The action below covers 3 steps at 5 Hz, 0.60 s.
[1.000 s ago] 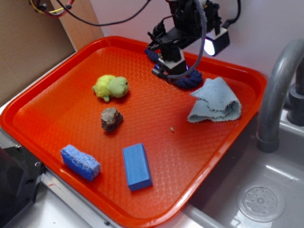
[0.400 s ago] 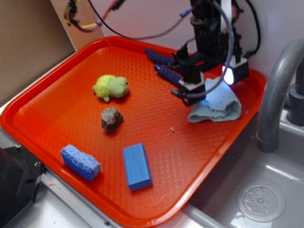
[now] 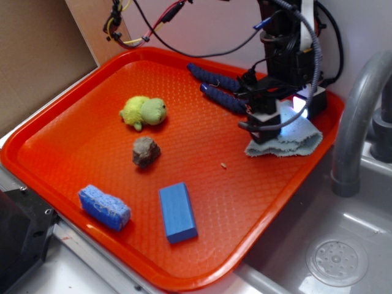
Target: Grab the blue cloth.
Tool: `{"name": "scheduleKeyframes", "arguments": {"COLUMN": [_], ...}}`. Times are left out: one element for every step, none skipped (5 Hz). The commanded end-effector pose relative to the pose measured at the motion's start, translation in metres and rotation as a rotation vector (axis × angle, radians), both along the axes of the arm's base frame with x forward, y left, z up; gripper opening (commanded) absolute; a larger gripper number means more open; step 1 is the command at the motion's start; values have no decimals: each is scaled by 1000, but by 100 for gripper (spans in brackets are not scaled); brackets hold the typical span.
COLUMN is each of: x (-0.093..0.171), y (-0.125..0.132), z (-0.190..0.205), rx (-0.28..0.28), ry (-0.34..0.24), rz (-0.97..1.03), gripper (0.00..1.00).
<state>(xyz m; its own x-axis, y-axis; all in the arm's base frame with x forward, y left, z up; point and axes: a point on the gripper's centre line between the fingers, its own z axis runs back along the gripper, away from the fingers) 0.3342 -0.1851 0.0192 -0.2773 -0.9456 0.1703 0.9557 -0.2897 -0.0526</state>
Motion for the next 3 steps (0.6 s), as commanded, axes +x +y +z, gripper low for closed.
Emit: {"name": "scheduleKeyframes", "arguments": {"x": [-15,-15,-20], "y": [6,20,51], "z": [13,33,75], "rx": [-29,19,93], "ry": [-53,-118,-177], "rz": [136,311,559], "gripper": [0,0,0]}}
